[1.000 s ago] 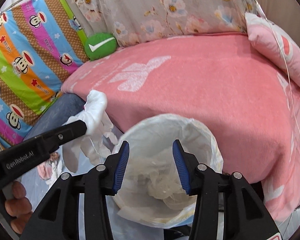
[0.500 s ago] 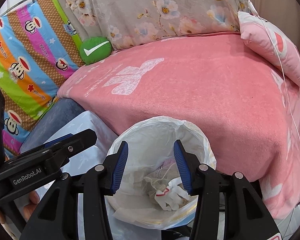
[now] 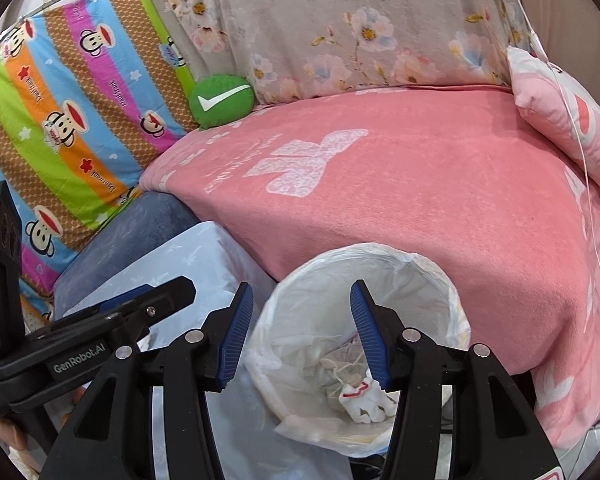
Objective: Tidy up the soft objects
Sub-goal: 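Move both tools back over the pink cloth and white glove on the sheet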
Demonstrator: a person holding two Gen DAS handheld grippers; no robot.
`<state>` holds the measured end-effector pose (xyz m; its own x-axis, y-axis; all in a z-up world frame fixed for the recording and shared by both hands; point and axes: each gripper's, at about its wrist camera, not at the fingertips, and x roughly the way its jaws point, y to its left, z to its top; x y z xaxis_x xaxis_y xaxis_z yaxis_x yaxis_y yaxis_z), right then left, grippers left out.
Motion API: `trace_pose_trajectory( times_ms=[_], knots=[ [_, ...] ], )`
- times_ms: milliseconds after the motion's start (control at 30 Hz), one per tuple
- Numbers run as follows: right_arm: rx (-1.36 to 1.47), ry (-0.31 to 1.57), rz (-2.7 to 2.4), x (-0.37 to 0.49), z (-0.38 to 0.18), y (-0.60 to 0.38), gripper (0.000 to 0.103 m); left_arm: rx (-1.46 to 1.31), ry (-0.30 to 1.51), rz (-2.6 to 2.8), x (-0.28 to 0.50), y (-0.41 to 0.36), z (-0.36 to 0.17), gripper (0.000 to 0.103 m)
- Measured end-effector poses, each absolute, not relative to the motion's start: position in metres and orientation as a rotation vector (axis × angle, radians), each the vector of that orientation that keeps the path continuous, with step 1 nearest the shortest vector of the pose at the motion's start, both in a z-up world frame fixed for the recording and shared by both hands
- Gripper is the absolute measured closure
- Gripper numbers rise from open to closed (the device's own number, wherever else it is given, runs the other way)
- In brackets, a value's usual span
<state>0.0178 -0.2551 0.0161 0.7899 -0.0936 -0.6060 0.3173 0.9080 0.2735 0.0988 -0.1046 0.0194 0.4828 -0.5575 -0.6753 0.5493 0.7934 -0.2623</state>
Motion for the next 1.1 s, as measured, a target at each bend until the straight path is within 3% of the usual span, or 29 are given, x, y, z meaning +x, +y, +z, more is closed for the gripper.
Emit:
trace_pose_trajectory(
  times_ms=[667,967,1100],
  knots=[
    [0.257,0.652,-0.054,0.045,0.032,-0.143,0.053,-0.120,0.779,-0.481,0.103,0.020,0.025,0.043],
    [0.216,0.708,0.033,0.065,0.015,-0.084,0.053,-0.168,0.796,-0.359,0.109,0.083,0.007,0.029],
    [0.193,0.746,0.066,0.076,-0.002,-0.056,0.050,-0.187,0.822,-0.304,0.113,0.112,-0.008,0.028]
  ],
)
